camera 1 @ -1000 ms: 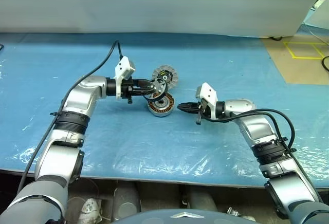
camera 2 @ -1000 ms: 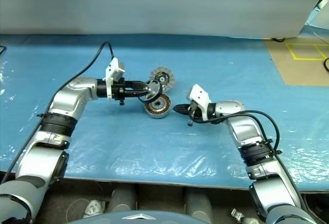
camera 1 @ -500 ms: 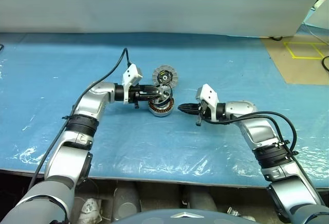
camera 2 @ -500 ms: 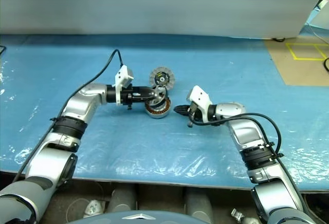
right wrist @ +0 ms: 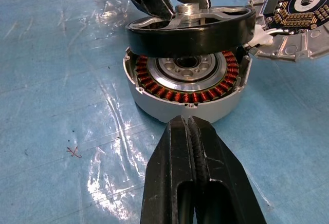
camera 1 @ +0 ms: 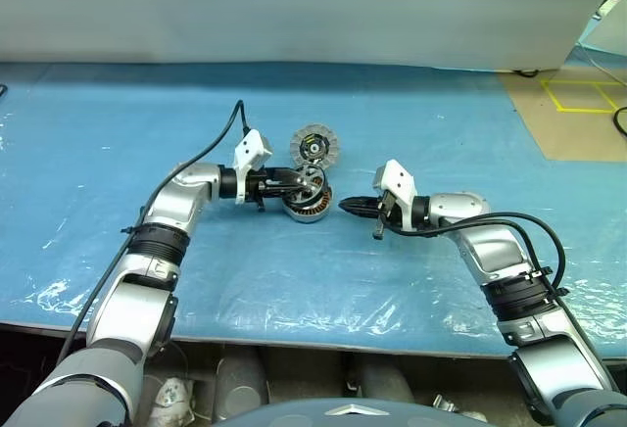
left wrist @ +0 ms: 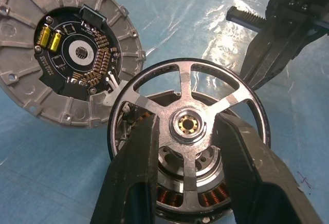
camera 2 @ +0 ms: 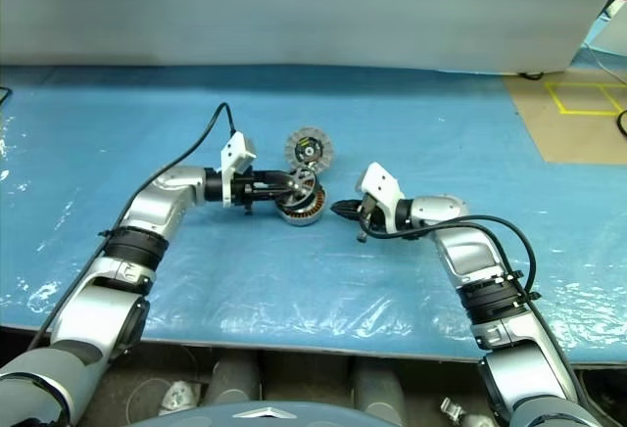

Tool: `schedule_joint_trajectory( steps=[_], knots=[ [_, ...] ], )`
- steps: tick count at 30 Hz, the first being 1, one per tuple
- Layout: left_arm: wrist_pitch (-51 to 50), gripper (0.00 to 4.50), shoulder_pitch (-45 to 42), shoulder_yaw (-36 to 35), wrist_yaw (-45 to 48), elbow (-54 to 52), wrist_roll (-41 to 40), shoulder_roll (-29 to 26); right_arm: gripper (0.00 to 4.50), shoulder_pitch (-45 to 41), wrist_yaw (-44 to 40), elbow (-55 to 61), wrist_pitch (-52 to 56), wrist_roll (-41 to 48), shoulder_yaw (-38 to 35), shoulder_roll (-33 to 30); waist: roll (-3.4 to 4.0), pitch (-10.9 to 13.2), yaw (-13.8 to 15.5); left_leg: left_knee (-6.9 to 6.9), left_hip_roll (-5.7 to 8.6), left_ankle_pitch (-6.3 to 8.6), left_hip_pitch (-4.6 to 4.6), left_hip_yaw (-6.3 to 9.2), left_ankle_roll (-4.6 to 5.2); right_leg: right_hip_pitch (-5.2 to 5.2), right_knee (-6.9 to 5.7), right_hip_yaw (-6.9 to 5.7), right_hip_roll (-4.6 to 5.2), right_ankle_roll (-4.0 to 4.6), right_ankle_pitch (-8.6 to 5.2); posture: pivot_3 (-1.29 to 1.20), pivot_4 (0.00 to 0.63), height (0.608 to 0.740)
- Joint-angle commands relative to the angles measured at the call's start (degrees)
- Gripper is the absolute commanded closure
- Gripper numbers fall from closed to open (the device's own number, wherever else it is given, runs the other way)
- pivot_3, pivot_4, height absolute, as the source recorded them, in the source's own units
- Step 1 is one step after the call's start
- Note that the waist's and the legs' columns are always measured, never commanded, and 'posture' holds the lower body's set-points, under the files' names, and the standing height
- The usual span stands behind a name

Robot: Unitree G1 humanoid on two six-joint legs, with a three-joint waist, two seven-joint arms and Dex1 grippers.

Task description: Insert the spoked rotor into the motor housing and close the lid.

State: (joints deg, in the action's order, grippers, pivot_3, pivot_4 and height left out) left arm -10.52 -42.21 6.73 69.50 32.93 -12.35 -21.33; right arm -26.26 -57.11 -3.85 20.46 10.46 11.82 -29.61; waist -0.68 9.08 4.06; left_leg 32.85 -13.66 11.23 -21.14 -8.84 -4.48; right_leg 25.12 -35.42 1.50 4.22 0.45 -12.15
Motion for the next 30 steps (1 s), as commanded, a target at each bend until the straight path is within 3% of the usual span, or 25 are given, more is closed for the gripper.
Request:
schedule_joint_trajectory(
  steps=[1, 9, 17, 21, 22, 25, 30],
  knots=[
    [0.84, 3.17, 0.14, -0.77, -0.37, -0.95, -0.44, 0.09, 4.5, -0.68, 0.2, 1.58, -0.48, 0.74, -1.24, -0.08, 0.0, 0.0, 0.0, 0.0, 0.0, 0.0, 0.0, 0.0, 0.0, 0.0, 0.0, 0.0, 0.0, 0.0, 0.0, 0.0, 0.15, 0.74],
    [0.06, 3.17, 1.16, -0.62, -0.85, -1.4, -0.27, -0.08, 4.5, -1.2, 0.14, 1.05, -0.81, 0.62, -1.12, 0.11, 0.0, 0.0, -0.03, -0.01, 0.0, 0.0, 0.01, 0.0, 0.0, 0.0, 0.01, 0.0, 0.0, 0.0, 0.0, 0.0, 0.15, 0.74],
    [0.03, 0.41, -0.08, -1.02, -3.25, -1.83, 0.17, 0.03, 4.5, -1.63, 0.16, 0.45, -1.08, 0.68, -1.27, 0.42, 0.0, 0.0, -0.02, -0.01, 0.0, 0.0, 0.0, 0.0, 0.0, 0.0, 0.02, 0.0, 0.0, 0.0, 0.0, 0.0, 0.15, 0.74],
    [-1.11, 0.41, -0.89, -1.4, -2.85, -3.26, -1.19, 0.27, 4.5, -1.65, 0.09, 0.75, -0.55, 1.89, -2.33, 0.73, 0.0, 0.0, -0.02, -0.01, 0.0, 0.0, 0.0, 0.0, 0.0, 0.0, 0.02, 0.0, 0.0, 0.0, 0.0, 0.0, 0.15, 0.74],
    [-1.26, 0.61, -0.95, -1.49, -2.62, -3.57, -1.58, 0.38, 4.5, -1.63, 0.04, 0.8, -0.51, 2.12, -2.54, 0.7, 0.0, 0.0, -0.02, -0.01, 0.0, 0.0, -0.01, 0.0, 0.0, 0.0, 0.02, 0.0, 0.0, 0.0, 0.0, 0.0, 0.15, 0.74],
    [-2.58, 1.36, -0.52, -1.61, -1.15, -5.05, -3.21, 0.69, 4.5, -1.48, 0.08, 0.92, -0.57, 2.56, -2.94, 0.72, 0.0, 0.0, -0.02, -0.01, 0.0, 0.0, -0.01, 0.0, 0.0, 0.0, 0.03, 0.0, 0.0, 0.0, 0.0, 0.0, 0.15, 0.74],
    [-2.56, 3.15, 0.45, -1.36, -1.35, -6.16, -3.53, 0.97, 4.5, -1.27, 0.17, 1.11, -0.67, 2.63, -3.3, 0.97, 0.0, 0.0, -0.05, -0.02, 0.0, 0.0, 0.0, 0.0, 0.0, 0.0, 0.03, 0.0, 0.0, 0.0, 0.0, 0.0, 0.15, 0.74]
  ],
)
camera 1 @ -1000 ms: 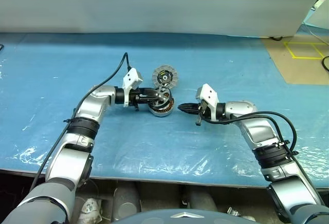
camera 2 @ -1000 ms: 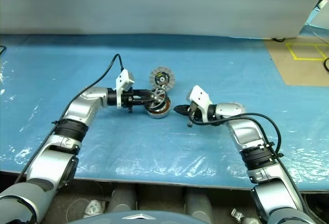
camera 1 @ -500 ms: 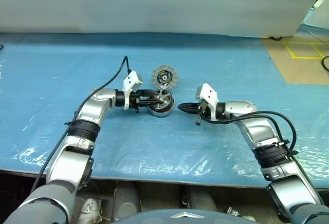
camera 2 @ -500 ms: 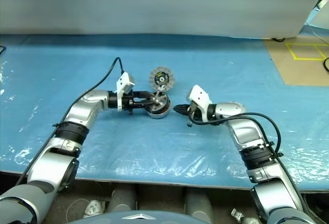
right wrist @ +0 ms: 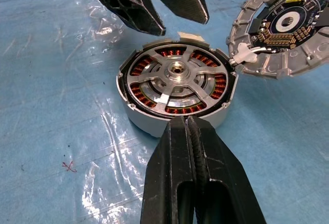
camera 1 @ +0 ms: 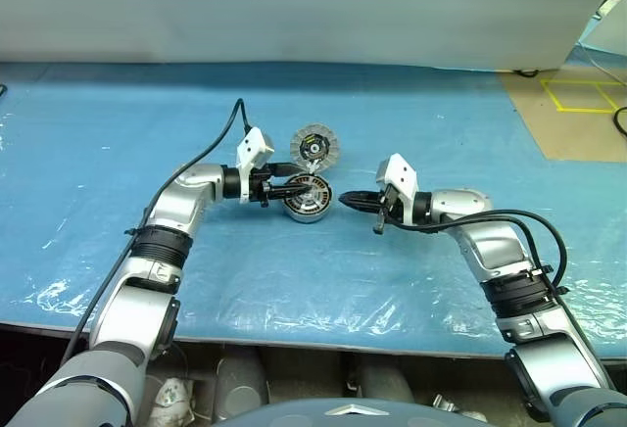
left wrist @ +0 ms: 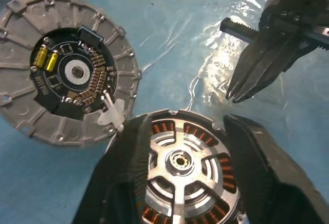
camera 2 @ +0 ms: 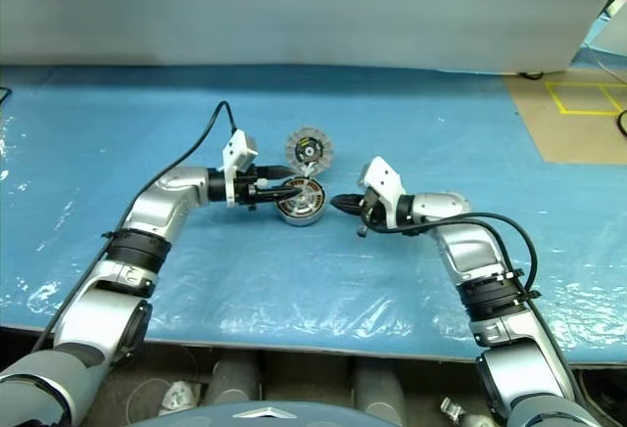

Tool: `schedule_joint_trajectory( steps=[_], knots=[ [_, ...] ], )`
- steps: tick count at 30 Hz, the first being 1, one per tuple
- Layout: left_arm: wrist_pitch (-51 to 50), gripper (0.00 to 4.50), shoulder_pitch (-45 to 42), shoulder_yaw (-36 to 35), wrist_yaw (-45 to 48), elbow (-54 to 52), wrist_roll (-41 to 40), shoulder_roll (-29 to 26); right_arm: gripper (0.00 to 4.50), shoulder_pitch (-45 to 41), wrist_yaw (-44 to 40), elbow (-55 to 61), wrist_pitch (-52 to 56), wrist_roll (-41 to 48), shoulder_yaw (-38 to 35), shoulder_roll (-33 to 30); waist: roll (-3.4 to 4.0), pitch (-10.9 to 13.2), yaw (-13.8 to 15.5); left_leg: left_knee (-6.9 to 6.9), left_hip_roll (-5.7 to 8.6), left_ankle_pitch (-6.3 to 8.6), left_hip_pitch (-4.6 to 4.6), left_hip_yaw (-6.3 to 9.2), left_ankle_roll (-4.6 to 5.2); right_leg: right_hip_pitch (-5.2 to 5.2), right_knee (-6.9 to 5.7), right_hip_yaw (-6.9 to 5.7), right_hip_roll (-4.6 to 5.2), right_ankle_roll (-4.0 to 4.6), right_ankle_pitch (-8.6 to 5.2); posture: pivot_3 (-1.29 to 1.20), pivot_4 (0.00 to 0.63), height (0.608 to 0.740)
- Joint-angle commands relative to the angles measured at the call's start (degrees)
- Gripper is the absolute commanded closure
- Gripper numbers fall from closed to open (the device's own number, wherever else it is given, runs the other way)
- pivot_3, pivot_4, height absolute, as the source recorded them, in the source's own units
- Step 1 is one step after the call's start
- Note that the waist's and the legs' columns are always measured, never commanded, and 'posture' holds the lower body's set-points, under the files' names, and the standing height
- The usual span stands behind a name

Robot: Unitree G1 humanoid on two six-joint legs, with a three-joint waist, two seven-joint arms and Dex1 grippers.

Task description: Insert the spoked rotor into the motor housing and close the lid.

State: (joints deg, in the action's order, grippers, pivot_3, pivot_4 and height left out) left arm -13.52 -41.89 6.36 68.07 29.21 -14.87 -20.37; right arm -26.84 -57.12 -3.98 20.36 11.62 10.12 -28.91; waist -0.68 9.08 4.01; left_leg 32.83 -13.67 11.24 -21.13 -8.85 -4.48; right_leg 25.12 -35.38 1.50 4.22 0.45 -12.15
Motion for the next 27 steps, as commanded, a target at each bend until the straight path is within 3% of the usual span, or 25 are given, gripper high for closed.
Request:
schedule_joint_trajectory(
  steps=[1, 4, 14, 27],
  knots=[
    [0.53, 3.48, 0.29, -0.89, -0.34, -2.51, -0.84, 0.18, 4.5, -0.68, 0.25, 1.28, -0.57, 1.57, -1.71, 0.36, 0.0, 0.0, -0.01, 0.0, 0.0, 0.0, 0.0, 0.0, 0.0, 0.0, 0.0, 0.0, 0.0, 0.0, 0.0, 0.0, 0.15, 0.74],
    [2.05, 4.48, 0.72, 0.29, -3.0, -1.87, 1.5, 0.73, 4.5, -0.58, 0.31, 1.42, -0.65, 1.6, -1.96, 0.49, 0.0, 0.0, 0.01, 0.0, 0.0, 0.0, -0.01, 0.0, 0.0, 0.0, 0.01, 0.0, 0.0, 0.0, 0.0, 0.0, 0.15, 0.74],
    [0.95, 4.48, 4.91, 4.67, -8.06, -2.53, 6.94, 2.04, 4.5, -1.11, 0.95, 1.27, -1.04, 1.29, -1.87, 1.13, 0.0, 0.0, 0.02, -0.05, 0.0, 0.0, 0.04, 0.01, 0.0, -0.08, 0.09, -0.02, 0.01, 0.0, 0.0, 0.0, 0.15, 0.74],
    [2.6, 4.48, 9.16, -1.34, -8.47, -12.31, 0.45, 0.62, 4.5, -1.99, 2.7, 0.21, -0.23, 4.78, -4.62, 3.61, 0.01, 0.0, -0.09, -0.12, -0.04, 0.0, -0.02, 0.0, 0.0, -0.05, 0.32, -0.01, 0.0, 0.0, 0.0, 0.0, 0.15, 0.74]
  ],
)
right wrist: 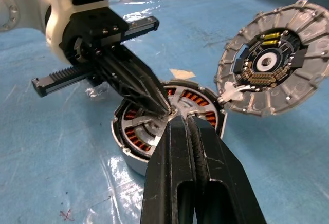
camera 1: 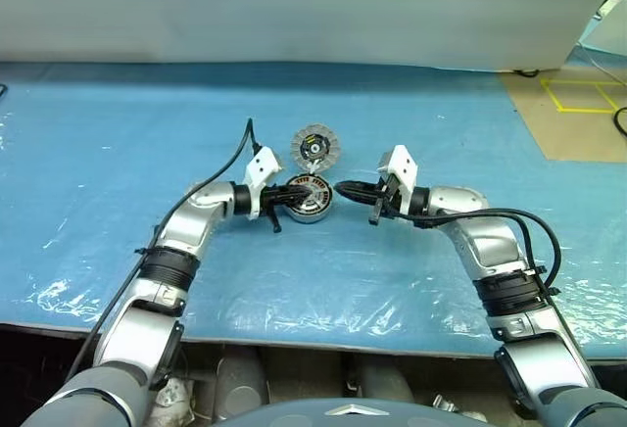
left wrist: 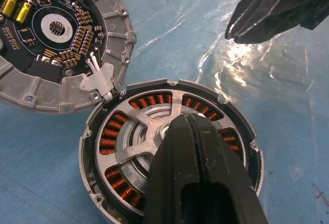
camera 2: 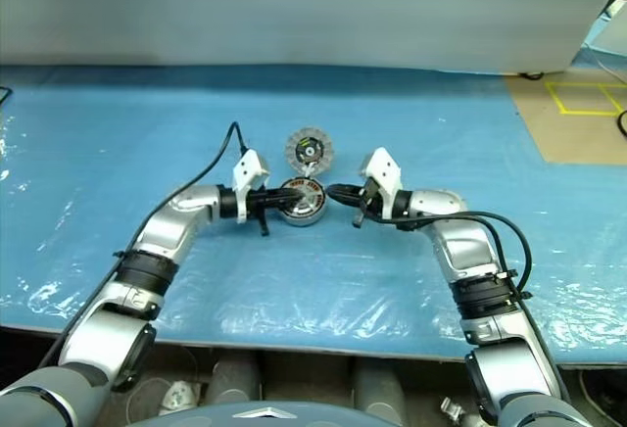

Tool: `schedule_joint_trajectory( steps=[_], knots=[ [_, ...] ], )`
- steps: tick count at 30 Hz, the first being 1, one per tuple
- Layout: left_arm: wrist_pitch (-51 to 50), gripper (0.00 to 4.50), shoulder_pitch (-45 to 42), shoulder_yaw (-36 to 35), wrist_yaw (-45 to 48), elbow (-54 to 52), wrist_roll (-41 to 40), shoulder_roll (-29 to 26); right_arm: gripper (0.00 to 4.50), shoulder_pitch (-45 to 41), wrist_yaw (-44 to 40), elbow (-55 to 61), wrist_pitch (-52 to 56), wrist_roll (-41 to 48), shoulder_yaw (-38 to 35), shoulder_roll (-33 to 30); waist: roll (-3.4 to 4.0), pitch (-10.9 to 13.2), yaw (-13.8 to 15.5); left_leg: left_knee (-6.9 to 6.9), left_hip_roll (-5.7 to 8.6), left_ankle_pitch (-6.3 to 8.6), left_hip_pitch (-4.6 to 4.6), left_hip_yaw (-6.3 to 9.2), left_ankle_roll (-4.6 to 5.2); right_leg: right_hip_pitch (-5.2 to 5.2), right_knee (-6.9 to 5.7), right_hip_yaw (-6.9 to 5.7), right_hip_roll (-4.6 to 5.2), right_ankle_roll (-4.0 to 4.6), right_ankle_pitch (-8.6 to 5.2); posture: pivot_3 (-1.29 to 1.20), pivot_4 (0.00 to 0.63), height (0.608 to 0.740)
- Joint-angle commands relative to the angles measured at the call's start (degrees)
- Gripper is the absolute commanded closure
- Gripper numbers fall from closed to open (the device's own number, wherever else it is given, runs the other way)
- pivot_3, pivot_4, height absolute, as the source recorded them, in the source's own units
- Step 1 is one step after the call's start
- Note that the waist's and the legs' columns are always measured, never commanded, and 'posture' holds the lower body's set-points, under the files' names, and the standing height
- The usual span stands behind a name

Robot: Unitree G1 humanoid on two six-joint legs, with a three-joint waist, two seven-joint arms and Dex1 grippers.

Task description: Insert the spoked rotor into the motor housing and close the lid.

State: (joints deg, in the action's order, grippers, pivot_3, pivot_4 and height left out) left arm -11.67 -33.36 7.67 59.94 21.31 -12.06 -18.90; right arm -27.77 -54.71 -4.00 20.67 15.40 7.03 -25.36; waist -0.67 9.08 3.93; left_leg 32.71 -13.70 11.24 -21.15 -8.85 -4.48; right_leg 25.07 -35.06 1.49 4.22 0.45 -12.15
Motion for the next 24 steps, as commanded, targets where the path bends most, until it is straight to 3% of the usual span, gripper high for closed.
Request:
schedule_joint_trajectory(
  steps=[1, 8, 14, 24],
  knots=[
    [0.97, 4.48, 1.21, -3.23, -0.59, -5.24, -2.75, -1.06, 4.5, -1.12, 0.4, -0.04, -0.73, 0.94, -1.47, 0.17, 0.0, 0.0, 0.01, -0.02, 0.0, 0.0, 0.0, 0.0, 0.0, 0.0, 0.0, -0.01, 0.0, 0.0, 0.0, 0.0, 0.15, 0.74],
    [-0.43, 4.48, 5.81, -6.69, -2.69, -13.2, -6.22, -2.44, 4.5, -5.2, 9.64, -10.98, -5.08, -7.49, -0.38, 0.74, 0.0, 0.0, -0.04, -0.04, 0.02, 0.0, -0.01, -0.03, 0.0, 0.0, 0.07, -0.01, 0.0, 0.0, 0.0, 0.0, 0.15, 0.74],
    [-2.23, 4.48, 13.51, -8.59, -5.28, -22.24, -8.34, -4.6, 4.5, -11.63, 14.57, -21.08, -12.62, -9.7, -0.99, 4.65, 0.02, 0.01, -0.85, -0.08, -0.02, 0.0, -0.02, -0.05, -0.01, 0.05, 0.08, 0.0, -0.01, 0.0, 0.0, 0.0, 0.15, 0.74],
    [-8.5, 4.48, 29.61, -11.54, -7.52, -36.05, -12.99, -9.92, 4.5, -27.06, 21.46, -49.67, -29.15, -16.83, 0.3, 11.26, 0.06, 0.04, -1.6, -0.14, -0.06, 0.01, -0.05, -0.11, -0.01, 0.12, 0.08, -0.02, -0.01, 0.02, -0.01, 0.0, 0.15, 0.74]
  ],
)
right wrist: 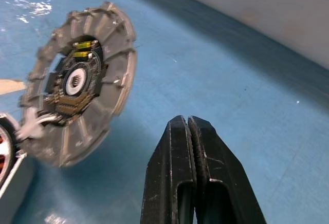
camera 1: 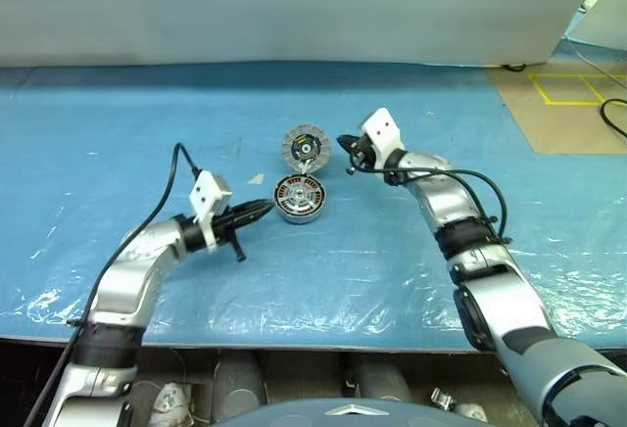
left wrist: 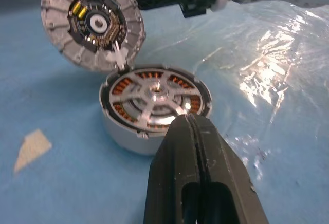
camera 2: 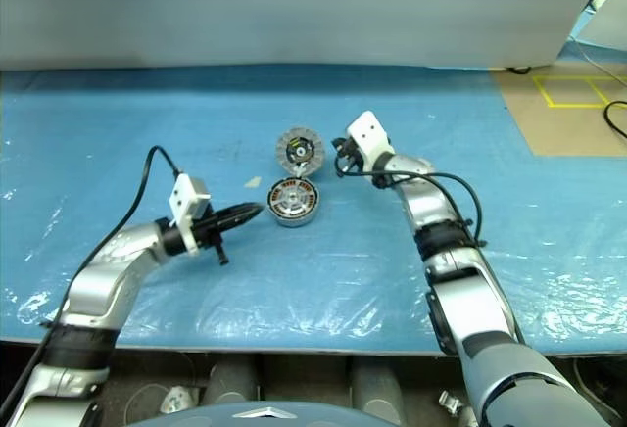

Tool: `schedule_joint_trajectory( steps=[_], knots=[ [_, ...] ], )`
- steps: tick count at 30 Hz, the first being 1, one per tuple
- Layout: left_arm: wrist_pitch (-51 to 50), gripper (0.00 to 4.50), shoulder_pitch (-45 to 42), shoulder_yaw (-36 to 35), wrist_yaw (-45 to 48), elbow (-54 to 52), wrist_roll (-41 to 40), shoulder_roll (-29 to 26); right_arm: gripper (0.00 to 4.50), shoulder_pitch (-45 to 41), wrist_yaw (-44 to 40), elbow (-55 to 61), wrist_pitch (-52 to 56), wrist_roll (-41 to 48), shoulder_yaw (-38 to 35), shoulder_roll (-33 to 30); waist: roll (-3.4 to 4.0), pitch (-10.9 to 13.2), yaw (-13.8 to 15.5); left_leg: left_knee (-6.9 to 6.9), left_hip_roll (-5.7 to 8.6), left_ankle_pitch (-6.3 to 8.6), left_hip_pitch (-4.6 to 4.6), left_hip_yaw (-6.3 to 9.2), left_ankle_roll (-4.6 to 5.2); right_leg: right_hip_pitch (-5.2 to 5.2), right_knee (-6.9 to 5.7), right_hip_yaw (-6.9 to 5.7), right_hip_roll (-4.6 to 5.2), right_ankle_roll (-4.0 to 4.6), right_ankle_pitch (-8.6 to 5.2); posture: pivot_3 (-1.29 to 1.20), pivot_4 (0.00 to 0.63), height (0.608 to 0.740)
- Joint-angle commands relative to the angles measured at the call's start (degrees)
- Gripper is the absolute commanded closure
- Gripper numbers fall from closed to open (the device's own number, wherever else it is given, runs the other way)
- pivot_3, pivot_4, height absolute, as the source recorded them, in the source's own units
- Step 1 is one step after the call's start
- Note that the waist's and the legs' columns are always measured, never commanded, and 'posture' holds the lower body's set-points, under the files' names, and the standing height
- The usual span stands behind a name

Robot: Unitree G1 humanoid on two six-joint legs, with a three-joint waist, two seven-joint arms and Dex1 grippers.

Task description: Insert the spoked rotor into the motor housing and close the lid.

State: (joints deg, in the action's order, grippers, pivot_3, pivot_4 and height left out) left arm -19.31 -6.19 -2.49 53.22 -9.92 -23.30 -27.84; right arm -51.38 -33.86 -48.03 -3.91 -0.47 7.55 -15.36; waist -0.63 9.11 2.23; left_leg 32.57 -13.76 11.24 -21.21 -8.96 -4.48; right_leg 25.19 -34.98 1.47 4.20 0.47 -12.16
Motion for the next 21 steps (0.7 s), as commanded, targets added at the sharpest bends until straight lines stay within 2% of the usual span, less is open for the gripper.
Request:
schedule_joint_trajectory(
  steps=[1, 7, 14, 21],
  knots=[
    [-1.02, 4.48, 3.63, -1.57, -1.22, -5.66, -1.86, -1.21, 4.5, -4.6, 0.15, -8.16, -5.26, -0.56, -0.84, 2.01, 0.02, 0.01, 0.06, 0.0, 0.02, 0.0, -0.01, 0.0, 0.0, 0.0, 0.0, -0.01, 0.0, 0.0, 0.0, 0.0, 0.15, 0.74],
    [-2.21, 4.48, 6.67, -2.08, -3.78, -7.95, -3.25, -0.78, 4.5, -8.7, -9.99, -16.51, -6.88, 6.1, -6.96, 5.54, 0.07, 0.04, 0.06, 0.02, -0.04, 0.01, -0.05, -0.03, 0.03, 0.02, -0.04, -0.05, 0.01, 0.02, 0.0, 0.0, 0.15, 0.74],
    [-1.94, 4.48, 8.51, -1.04, -4.64, -7.74, -3.37, -0.66, 4.5, -9.39, -23.24, -16.63, -6.0, 9.82, -10.44, 7.47, 0.1, 0.06, 0.1, 0.15, -0.13, 0.04, -0.03, -0.06, 0.11, 0.06, -0.23, -0.1, 0.0, 0.05, -0.01, 0.0, 0.15, 0.74],
    [-1.54, 4.48, 8.64, -0.45, -4.62, -6.5, -3.03, -0.71, 4.5, -2.26, -35.31, -9.57, -6.26, 4.39, -1.89, 6.89, 0.1, 0.06, 0.21, 0.28, -0.14, 0.13, 0.01, -0.06, 0.28, 0.07, -0.41, -0.16, 0.0, 0.09, -0.04, 0.0, 0.15, 0.74]
  ],
)
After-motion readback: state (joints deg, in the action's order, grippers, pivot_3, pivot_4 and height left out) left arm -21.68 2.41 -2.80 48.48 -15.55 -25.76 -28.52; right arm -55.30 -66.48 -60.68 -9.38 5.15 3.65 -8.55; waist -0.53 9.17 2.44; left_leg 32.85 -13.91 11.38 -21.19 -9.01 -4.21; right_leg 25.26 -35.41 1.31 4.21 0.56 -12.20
